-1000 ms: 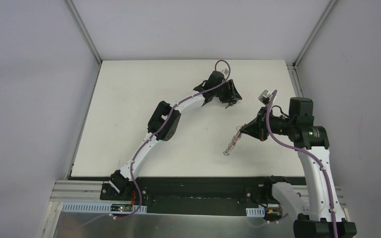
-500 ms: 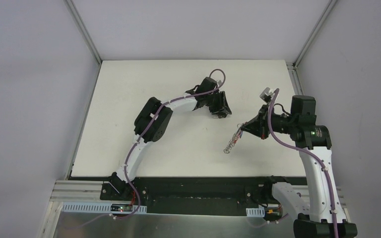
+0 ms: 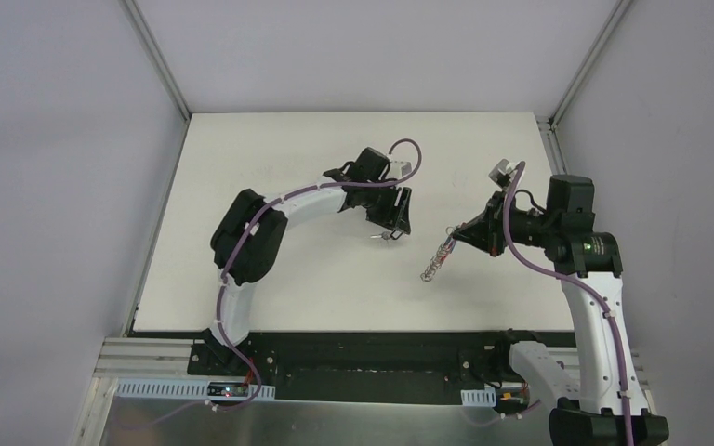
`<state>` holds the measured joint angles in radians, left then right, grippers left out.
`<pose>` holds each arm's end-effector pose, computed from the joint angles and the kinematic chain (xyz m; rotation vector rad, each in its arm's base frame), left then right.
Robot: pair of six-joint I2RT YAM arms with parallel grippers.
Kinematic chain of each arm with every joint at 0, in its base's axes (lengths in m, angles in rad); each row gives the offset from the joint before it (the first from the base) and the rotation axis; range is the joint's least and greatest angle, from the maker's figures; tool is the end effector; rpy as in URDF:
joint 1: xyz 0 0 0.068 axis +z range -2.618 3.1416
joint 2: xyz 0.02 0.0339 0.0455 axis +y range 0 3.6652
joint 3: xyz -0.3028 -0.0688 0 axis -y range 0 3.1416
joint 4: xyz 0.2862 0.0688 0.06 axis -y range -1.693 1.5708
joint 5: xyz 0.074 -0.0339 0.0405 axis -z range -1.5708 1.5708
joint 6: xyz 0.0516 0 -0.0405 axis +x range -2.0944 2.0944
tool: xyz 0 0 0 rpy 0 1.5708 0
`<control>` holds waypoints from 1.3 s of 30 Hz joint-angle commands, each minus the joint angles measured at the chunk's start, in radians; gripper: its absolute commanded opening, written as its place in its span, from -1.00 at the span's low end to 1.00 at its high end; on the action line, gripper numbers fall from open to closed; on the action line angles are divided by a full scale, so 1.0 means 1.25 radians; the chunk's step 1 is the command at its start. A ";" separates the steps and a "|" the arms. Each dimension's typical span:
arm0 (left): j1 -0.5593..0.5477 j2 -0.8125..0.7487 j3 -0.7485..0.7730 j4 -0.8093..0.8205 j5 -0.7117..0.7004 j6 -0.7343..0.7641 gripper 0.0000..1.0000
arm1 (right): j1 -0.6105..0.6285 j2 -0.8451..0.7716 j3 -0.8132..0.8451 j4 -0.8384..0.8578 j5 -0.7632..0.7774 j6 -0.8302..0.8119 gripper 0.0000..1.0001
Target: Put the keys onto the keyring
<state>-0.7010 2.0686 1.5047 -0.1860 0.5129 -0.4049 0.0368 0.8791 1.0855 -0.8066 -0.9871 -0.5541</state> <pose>0.3853 -0.3583 0.1962 0.6434 2.4024 -1.1161 0.1775 0.0496 0.4062 -1.0578 1.6435 0.7243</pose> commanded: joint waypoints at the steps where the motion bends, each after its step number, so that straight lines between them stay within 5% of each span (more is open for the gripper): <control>1: -0.008 -0.102 -0.004 -0.070 -0.016 0.231 0.18 | -0.011 0.008 0.012 0.026 -0.015 0.001 -1.00; 6: -0.036 -0.078 0.054 -0.181 -0.109 0.426 0.17 | -0.015 0.009 0.021 0.020 -0.025 0.002 -1.00; 14: -0.094 -0.004 0.101 -0.218 -0.262 0.549 0.11 | -0.015 0.008 0.049 -0.026 -0.031 -0.012 -1.00; 26: -0.116 0.055 0.141 -0.228 -0.322 0.596 -0.01 | -0.016 -0.006 0.030 -0.037 -0.036 -0.019 -1.00; 39: -0.121 0.054 0.144 -0.230 -0.297 0.600 -0.42 | -0.019 -0.004 0.016 -0.037 -0.039 -0.025 -1.00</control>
<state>-0.8391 2.1517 1.6581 -0.4591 0.1253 0.3298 0.0227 0.8829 1.1004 -0.8509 -0.9955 -0.5697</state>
